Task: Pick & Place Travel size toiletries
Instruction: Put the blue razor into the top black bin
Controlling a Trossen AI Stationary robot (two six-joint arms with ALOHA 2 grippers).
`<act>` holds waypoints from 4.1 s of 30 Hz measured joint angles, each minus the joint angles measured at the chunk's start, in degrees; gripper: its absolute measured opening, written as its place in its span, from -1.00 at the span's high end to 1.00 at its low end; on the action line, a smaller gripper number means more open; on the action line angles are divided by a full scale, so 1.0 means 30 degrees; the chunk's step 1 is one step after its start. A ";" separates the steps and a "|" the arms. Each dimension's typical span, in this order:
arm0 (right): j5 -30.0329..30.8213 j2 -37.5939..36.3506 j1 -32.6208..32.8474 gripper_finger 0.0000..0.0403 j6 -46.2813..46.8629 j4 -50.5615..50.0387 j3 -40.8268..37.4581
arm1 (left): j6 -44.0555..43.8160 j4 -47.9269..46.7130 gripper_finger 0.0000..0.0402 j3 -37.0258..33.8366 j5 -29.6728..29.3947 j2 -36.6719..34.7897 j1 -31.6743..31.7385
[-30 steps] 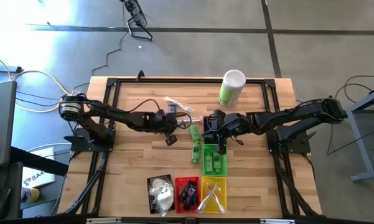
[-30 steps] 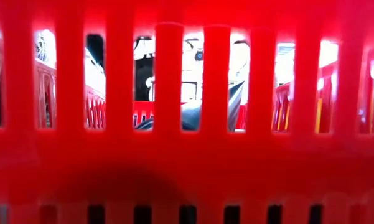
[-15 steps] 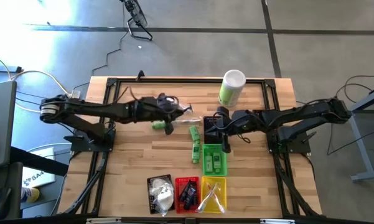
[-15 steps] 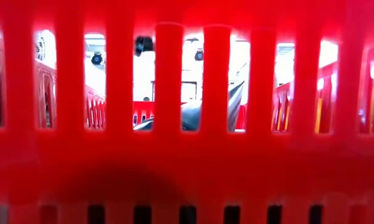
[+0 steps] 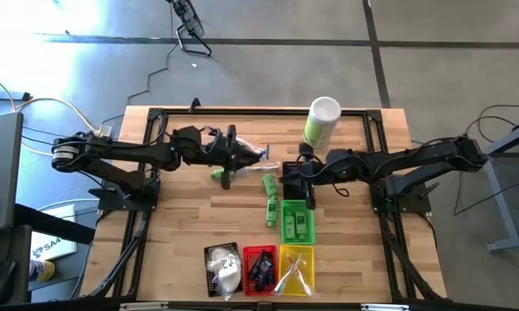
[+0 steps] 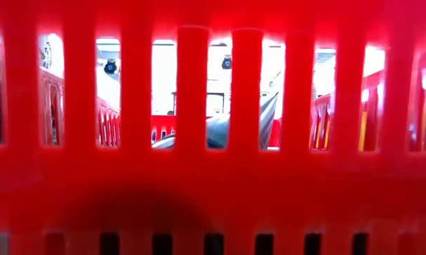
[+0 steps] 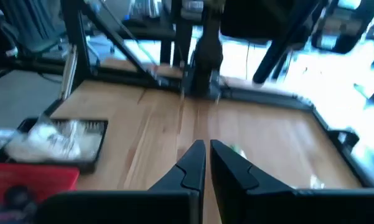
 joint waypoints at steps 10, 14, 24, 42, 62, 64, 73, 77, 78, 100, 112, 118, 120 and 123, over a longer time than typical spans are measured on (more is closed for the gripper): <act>-0.0032 0.0414 -0.0088 0.92 -0.1238 0.3191 -0.0007 | 0.0000 0.0759 0.81 -0.0002 0.1397 0.0000 -0.0007; 0.0015 0.0815 -0.0320 0.92 -0.0884 0.3442 0.0026 | -0.0007 0.0608 0.81 0.0003 0.1391 0.0007 -0.0007; 0.1870 0.2959 -0.0743 0.37 0.0012 0.6884 -0.0007 | 0.0090 -0.0053 0.81 0.0003 0.1360 0.0087 -0.0007; 0.0849 0.5609 -0.1515 0.15 0.1552 1.0491 -0.0007 | -0.0063 0.1361 0.81 0.0003 0.0728 0.1734 -0.0007; 0.0918 0.5624 -0.1501 0.76 0.1487 1.0424 -0.0007 | 0.0009 0.1326 0.81 0.0003 0.0714 0.1770 -0.0007; 0.0918 0.5624 -0.1501 0.80 0.1494 1.0424 -0.0007 | 0.0015 0.1296 0.81 0.0003 0.0714 0.1770 -0.0007; 0.0954 0.5624 -0.1501 0.81 0.1494 1.0409 -0.0007 | 0.0015 0.1212 0.81 0.0003 0.0714 0.1763 -0.0007; 0.0954 0.5638 -0.1501 0.82 0.1494 1.0369 -0.0007 | 0.0014 0.0990 0.81 0.0010 0.0714 0.1755 -0.0007; 0.0954 0.5649 -0.1501 0.82 0.1501 1.0353 -0.0007 | 0.0007 0.0881 0.81 0.0010 0.0714 0.1749 -0.0007; 0.1830 0.4635 -0.1494 0.82 0.1545 0.7855 0.0000 | 0.0495 -0.0630 0.34 0.0003 0.0677 0.0625 0.0000; 0.2914 0.2000 -0.1494 0.82 0.4324 -0.0155 0.0002 | 0.0495 -0.2711 0.34 0.0003 0.0587 0.0131 0.0000; 0.2914 0.1988 -0.1494 0.82 0.6554 -0.3862 0.0007 | 0.0503 -0.3639 0.34 0.0003 -0.0653 0.0131 0.0000; 0.2924 0.2152 -0.1494 0.82 0.7303 -0.4957 0.0007 | 0.0503 -0.3882 0.34 0.0003 -0.0976 0.0131 0.0000; 0.2898 0.2248 -0.1494 0.82 0.8479 -0.6788 -0.0010 | 0.0503 -0.4032 0.34 0.0003 -0.1244 0.0131 0.0000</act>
